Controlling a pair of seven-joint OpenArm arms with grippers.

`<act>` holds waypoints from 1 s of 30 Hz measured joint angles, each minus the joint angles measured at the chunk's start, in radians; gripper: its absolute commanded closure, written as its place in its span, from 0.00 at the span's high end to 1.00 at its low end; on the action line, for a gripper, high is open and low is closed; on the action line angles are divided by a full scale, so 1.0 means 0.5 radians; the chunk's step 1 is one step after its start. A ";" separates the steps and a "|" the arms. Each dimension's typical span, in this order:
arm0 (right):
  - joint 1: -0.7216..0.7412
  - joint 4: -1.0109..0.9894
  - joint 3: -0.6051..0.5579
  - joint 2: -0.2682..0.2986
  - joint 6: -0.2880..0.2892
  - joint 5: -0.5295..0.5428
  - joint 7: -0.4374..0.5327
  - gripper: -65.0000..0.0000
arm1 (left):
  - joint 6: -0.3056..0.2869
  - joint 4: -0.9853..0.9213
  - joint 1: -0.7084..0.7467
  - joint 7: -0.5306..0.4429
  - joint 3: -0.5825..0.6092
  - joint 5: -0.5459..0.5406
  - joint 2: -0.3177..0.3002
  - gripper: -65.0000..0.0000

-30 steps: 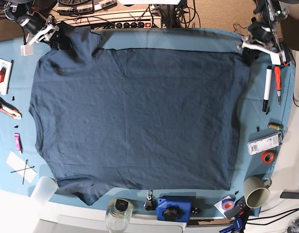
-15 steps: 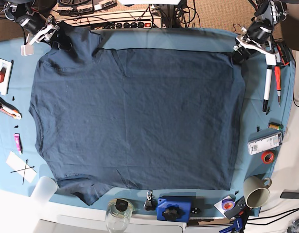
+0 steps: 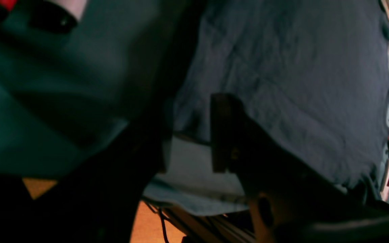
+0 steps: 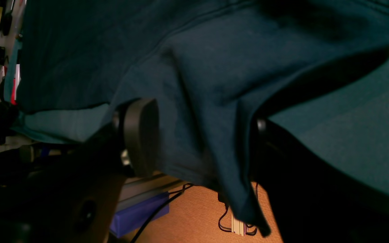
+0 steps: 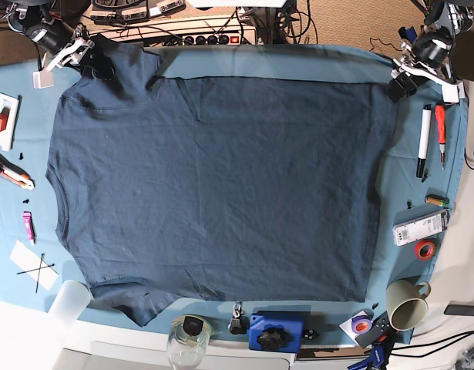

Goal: Fold the T-shirt properly
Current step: 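Grasp the shoulder corners of the shirt with both grippers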

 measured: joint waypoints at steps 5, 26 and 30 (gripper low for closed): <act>0.000 0.000 0.000 0.000 -0.001 0.001 0.000 0.54 | 0.045 -0.001 0.001 -0.071 -0.001 0.131 -0.001 0.30; 0.000 0.003 0.000 0.000 -0.001 0.001 -0.006 0.54 | -0.149 -0.148 -0.077 0.070 0.004 -0.063 -0.001 0.30; 0.000 0.003 0.000 0.000 -0.001 0.001 -0.011 0.54 | -0.149 -0.148 -0.079 0.032 0.004 -0.033 0.000 0.30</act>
